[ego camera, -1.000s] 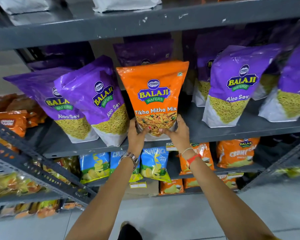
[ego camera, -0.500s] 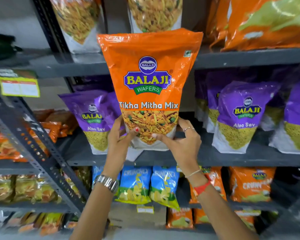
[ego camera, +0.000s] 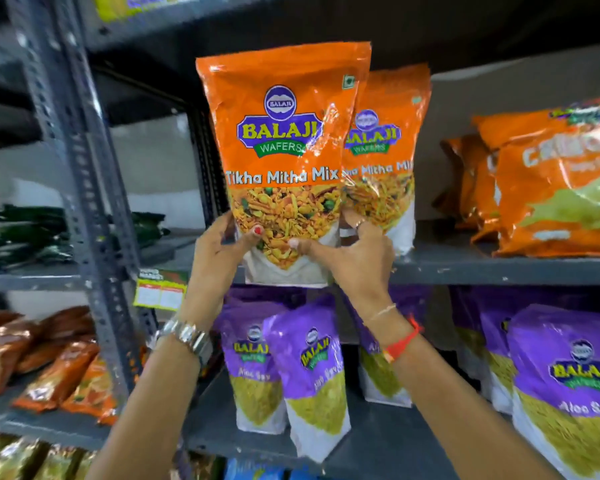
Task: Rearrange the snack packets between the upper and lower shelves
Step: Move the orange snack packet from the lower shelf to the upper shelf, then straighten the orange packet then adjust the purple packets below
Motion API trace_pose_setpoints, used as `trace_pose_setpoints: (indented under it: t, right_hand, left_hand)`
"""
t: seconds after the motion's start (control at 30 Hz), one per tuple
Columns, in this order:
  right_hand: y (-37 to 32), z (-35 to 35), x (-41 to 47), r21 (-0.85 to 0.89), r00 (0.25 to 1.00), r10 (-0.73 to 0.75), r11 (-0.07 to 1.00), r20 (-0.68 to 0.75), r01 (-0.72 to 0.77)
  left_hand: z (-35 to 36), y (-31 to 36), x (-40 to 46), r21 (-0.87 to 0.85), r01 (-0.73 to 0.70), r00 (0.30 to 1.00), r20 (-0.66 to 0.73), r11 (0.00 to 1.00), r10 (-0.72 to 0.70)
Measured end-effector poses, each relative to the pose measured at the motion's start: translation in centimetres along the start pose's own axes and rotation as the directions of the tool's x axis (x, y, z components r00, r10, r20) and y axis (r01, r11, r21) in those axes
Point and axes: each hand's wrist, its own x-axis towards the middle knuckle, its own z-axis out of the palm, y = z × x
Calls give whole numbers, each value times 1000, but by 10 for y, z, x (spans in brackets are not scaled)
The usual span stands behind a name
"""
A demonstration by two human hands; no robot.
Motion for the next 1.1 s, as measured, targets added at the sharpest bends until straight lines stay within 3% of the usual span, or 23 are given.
trace_pose_setpoints:
  t: [0.27,0.53,0.93,1.03,1.1]
  right_hand:
    - [-12,69,64,8,991,-9,1000,135,8]
    - [22,118,69,-29,951,170,985,257,-168]
    - [24,120,65,-34,950,161,987,269,-158]
    - [20,109,57,-38,958,107,994,267,-100]
    - [15,97,41,40,981,30,998,192,-39]
  left_hand:
    - [-37,-24,87,-42,198,980,26,979,-197]
    - [-48,-63,96,-42,338,939,-46,940,-340]
    - [-44,-85,101,-30,319,946,-60,947,-320]
    - [-40,-83,96,14,290,945,-163,957,-284]
    - [-34,-85,84,106,209,942,-290,972,-171]
